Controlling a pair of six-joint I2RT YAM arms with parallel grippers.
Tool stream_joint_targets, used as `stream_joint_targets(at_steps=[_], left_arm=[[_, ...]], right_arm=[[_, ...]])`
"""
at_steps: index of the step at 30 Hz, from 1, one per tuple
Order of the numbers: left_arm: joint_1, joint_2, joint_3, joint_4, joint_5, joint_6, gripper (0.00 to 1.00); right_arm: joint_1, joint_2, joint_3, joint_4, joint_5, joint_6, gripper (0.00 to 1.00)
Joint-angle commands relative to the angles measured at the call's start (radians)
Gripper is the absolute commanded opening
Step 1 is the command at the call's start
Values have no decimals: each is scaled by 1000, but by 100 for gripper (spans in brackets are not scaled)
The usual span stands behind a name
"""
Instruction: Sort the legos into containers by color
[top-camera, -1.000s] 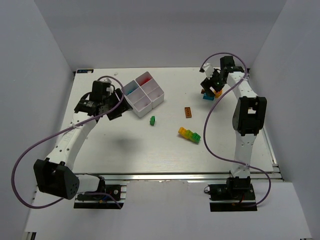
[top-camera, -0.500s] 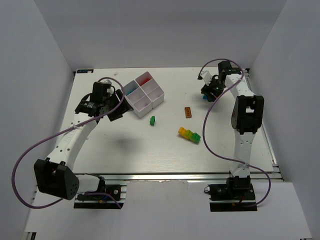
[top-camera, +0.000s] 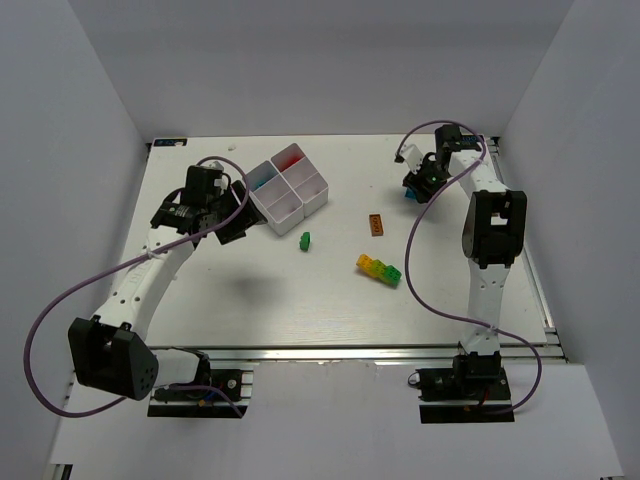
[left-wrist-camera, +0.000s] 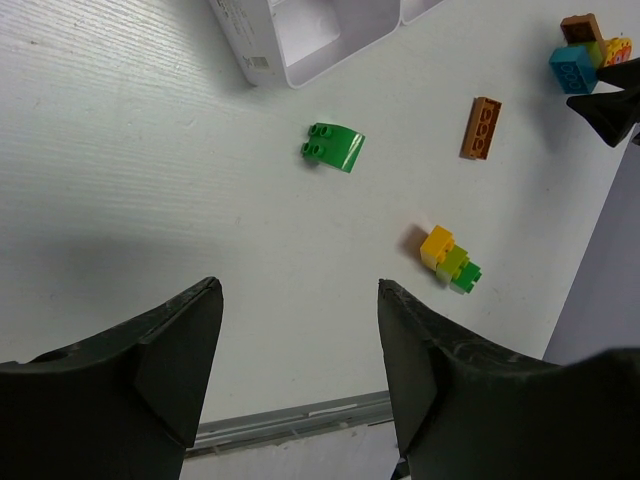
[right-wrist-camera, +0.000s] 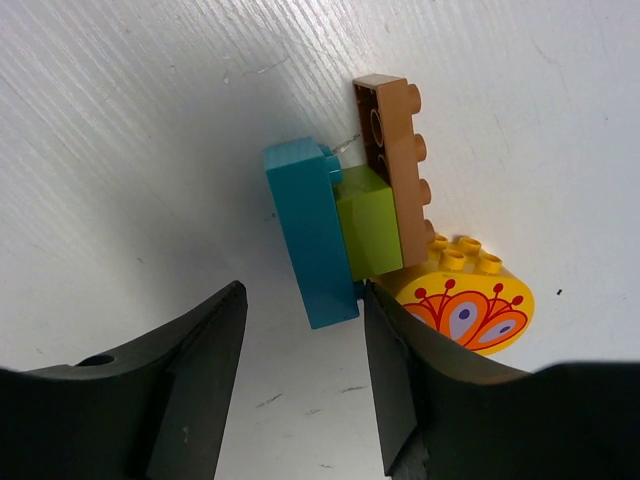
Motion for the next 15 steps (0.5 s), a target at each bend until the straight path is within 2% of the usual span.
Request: stream_joint_targets(at_steps=[1, 10, 15], left_arm=[[-5, -25, 20, 12, 14, -4, 73], [-5, -26, 43, 33, 32, -11, 73], [-5, -39, 34, 70, 67, -36, 73]], right_arm=[[6, -1, -52, -10, 9, -9, 55], [7, 2, -63, 10, 14, 8, 40], [7, 1, -66, -16, 5, -12, 21]])
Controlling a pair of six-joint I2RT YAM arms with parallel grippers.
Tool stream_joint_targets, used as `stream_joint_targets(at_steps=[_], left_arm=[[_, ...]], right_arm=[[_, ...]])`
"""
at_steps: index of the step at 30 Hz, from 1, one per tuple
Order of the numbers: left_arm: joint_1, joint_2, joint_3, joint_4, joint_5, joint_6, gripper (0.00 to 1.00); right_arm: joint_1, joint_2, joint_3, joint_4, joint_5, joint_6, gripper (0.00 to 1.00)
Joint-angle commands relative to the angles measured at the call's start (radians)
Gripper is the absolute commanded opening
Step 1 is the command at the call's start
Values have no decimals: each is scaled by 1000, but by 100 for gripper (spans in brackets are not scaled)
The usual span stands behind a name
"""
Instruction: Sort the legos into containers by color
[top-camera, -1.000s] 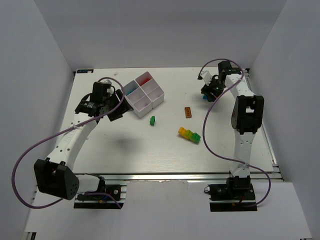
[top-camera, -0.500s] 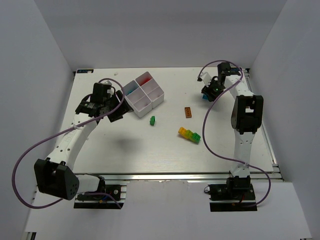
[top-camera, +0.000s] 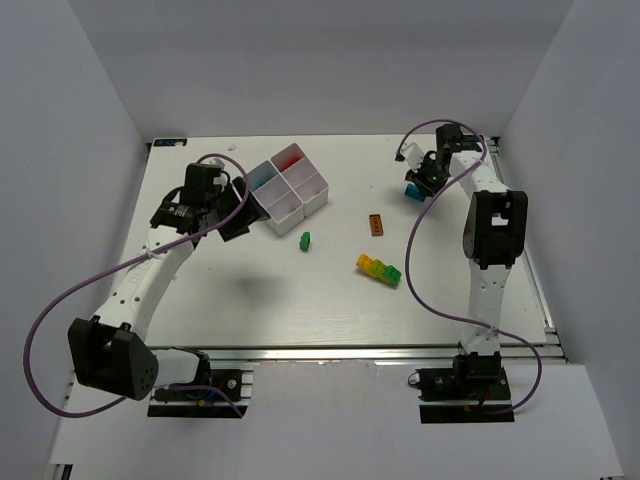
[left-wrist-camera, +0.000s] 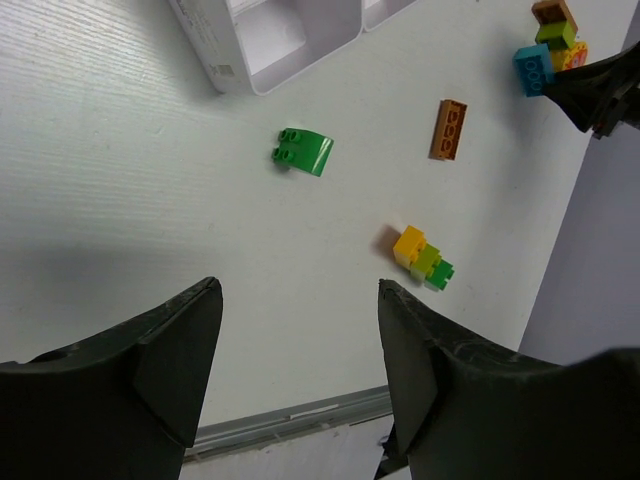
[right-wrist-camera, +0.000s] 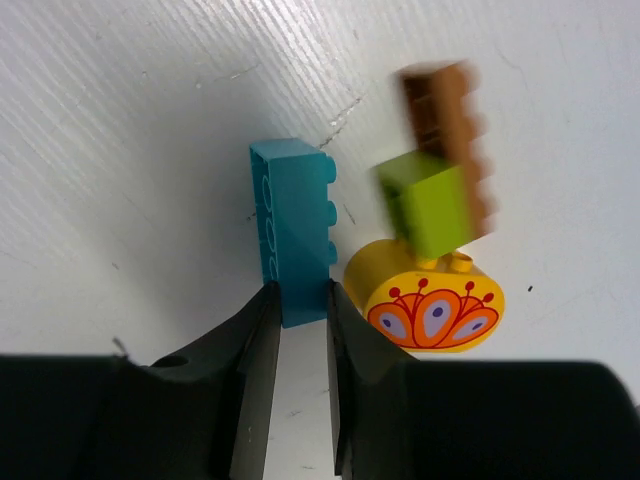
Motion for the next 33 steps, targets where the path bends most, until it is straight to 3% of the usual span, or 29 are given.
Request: stream_joint_targets(at_steps=[1, 5, 14, 24, 30, 33], left_arm=[[-5, -46, 17, 50, 43, -23, 73], [-6, -69, -18, 120, 86, -58, 73], [-5, -100, -84, 206, 143, -101, 73], [-5, -132, -110, 261, 155, -112, 74], [-5, -212, -123, 284, 83, -97, 74], [-3, -253, -120, 274, 42, -72, 74]], right_arm=[[4, 9, -42, -91, -23, -6, 17], [4, -31, -91, -85, -44, -16, 0], [-6, -170, -211, -48, -148, 8, 0], [-22, -290, -82, -197, -551, 149, 0], [56, -394, -94, -176, -769, 146, 0], [118, -423, -115, -85, -683, 213, 0]])
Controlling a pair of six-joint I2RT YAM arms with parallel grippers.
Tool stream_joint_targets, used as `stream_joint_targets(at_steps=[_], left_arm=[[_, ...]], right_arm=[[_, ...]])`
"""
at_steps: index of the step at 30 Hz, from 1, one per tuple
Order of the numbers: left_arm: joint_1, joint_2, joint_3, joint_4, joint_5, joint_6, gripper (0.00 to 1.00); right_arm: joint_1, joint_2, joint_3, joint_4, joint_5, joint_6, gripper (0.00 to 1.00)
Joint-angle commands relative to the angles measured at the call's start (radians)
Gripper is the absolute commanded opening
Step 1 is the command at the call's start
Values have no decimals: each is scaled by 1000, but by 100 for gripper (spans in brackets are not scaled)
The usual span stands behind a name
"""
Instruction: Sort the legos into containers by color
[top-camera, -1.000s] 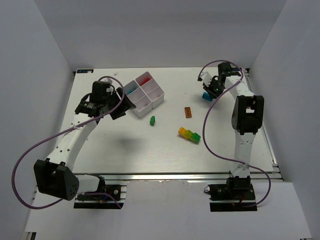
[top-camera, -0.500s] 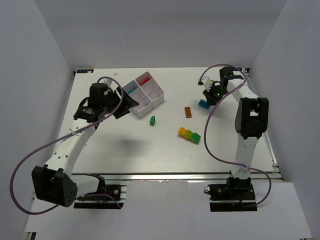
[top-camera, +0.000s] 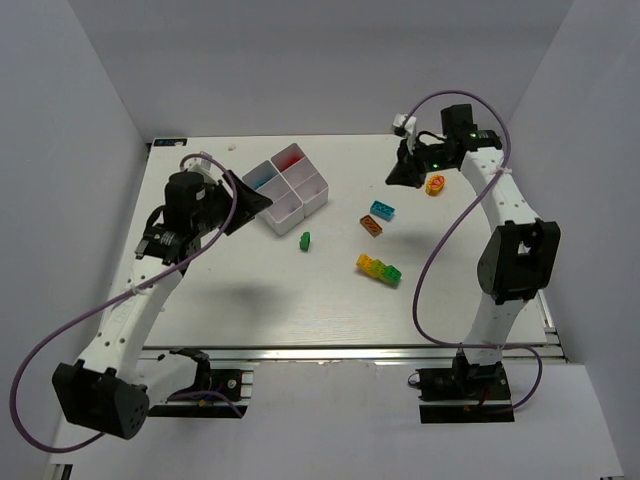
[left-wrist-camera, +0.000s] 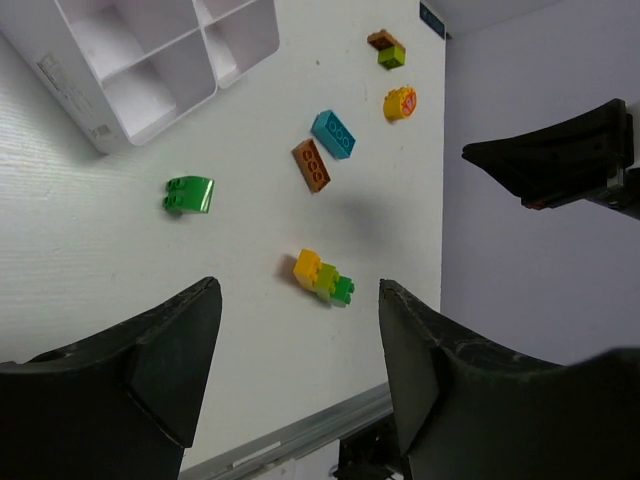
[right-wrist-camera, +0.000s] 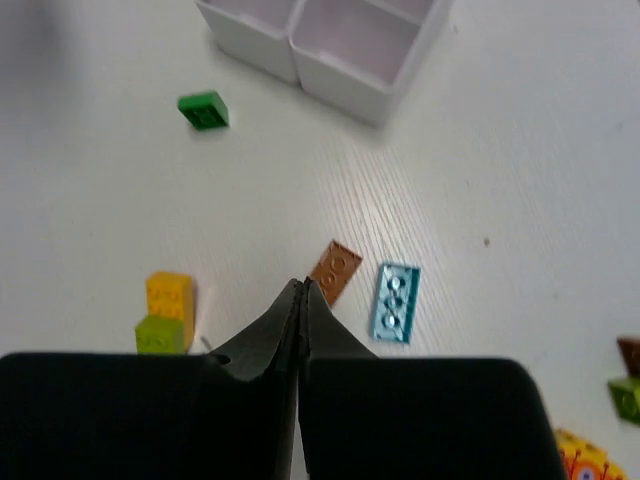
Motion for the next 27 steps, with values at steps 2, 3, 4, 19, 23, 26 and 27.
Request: stream_joint_targets(at_steps=[2, 3, 4, 19, 23, 26, 27], left_arm=[[-3, -88, -5, 4, -70, 37, 74], [-3, -94, -10, -1, -73, 39, 74], [-3, -102, -16, -11, -73, 43, 74], [-3, -127, -73, -21, -64, 46, 74], [-3, -136, -83, -22, -68, 37, 74], [-5, -148, -100, -18, -74, 25, 74], [-3, -153, -105, -19, -76, 23, 74]], right_arm=[[75, 1, 26, 115, 54, 115, 5], [78, 24, 40, 116, 90, 150, 12], [80, 44, 75, 109, 124, 201, 23], [137, 222, 13, 183, 616, 74, 86], [135, 286, 58, 193, 652, 51, 87], [135, 305, 57, 207, 664, 23, 87], [135, 311, 58, 199, 652, 17, 86]])
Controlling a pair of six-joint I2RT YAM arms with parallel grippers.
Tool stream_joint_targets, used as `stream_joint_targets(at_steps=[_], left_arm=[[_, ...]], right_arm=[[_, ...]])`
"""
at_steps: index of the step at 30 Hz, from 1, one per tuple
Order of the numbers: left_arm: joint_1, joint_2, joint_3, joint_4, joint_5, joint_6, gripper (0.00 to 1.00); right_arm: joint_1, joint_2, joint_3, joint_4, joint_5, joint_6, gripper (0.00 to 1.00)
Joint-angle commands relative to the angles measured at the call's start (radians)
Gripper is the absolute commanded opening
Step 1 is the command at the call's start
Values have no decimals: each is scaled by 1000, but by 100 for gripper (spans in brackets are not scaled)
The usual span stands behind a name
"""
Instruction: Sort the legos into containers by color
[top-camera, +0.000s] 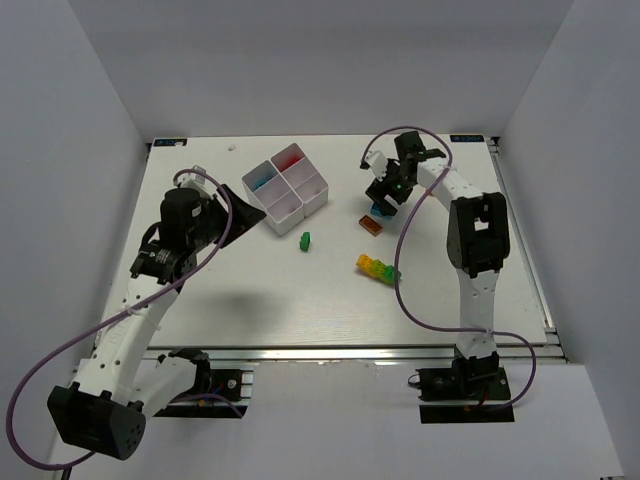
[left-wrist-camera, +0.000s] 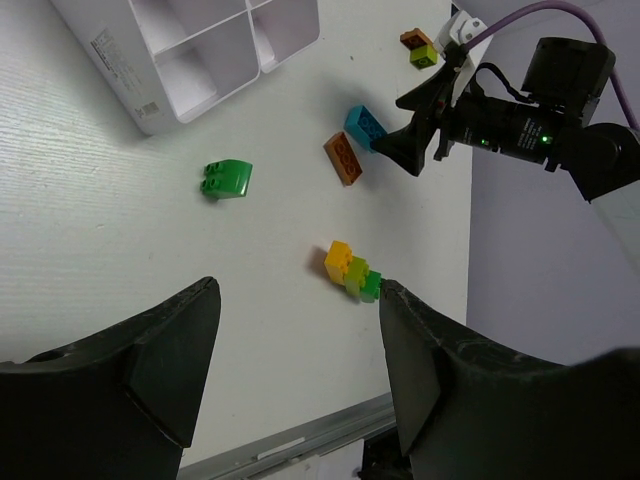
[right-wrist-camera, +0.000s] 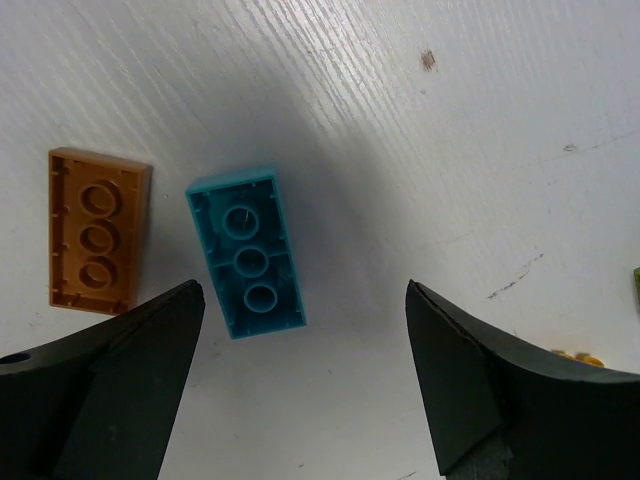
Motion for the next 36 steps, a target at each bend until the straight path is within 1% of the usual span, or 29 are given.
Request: stream_joint_targets(at_steps=[1, 9, 12, 15, 16, 17, 18, 20, 21, 22, 24, 25, 27, 28, 29, 30, 31, 32, 34, 35, 36], left_arm=[[-3, -30, -11, 1, -13, -6, 74], [-5, 1, 11, -5, -9, 10, 74], [-5, 18, 23, -7, -3, 17, 74], [-5, 21, 26, -7, -7, 19, 74], [-3, 19, 26, -7, -9, 19, 74], [-5, 15, 24, -7, -10, 19, 74], [-3, 10, 21, -5, -15, 16, 74], [-3, -1, 14, -2, -19, 11, 74], [-3, -7, 11, -1, -22, 11, 74], [-3, -11, 8, -2, -27, 10, 74], [-2, -27, 8, -5, -36, 10, 74], [-3, -33, 8, -5, -48, 11, 74], [-3, -54, 8, -1, -62, 11, 74], [-2, -64, 8, 3, -71, 13, 74], [-3, -73, 5, 6, -88, 13, 74], [-3, -90, 6, 10, -99, 11, 74], [-2, -97, 6, 13, -110, 11, 74], [-3, -107, 9, 12, -131, 13, 74], [-2, -128, 15, 4, -153, 16, 76], [-2, -136, 20, -5, -173, 16, 76], [-2, -146, 23, -11, -186, 16, 76]], right_arm=[[0, 8, 51, 5, 9, -55, 85], [0, 56, 60, -44, -73, -71, 77], [2, 82, 94, -64, -93, -77, 70], [0, 96, 122, -89, -118, -87, 56], [0, 90, 119, -89, -124, -89, 47], [0, 84, 114, -87, -132, -91, 44], [0, 78, 100, -81, -136, -97, 33], [0, 61, 88, -71, -139, -98, 20], [-1, 53, 87, -69, -144, -97, 9], [0, 35, 88, -67, -150, -89, 6], [0, 6, 100, -60, -194, -68, 2], [3, -34, 103, -35, -220, -23, 1], [13, -79, 108, 3, -323, 17, 0], [31, -128, 96, 31, -358, 78, 0], [45, -151, 76, 137, -416, 131, 0], [56, -178, 48, 207, -443, 190, 0], [85, -226, -23, 283, -467, 246, 0], [105, -249, -62, 454, -487, 358, 0], [166, -295, -139, 630, -482, 467, 0], [187, -303, -195, 719, -466, 560, 0], [210, -303, -211, 849, -454, 599, 0]])
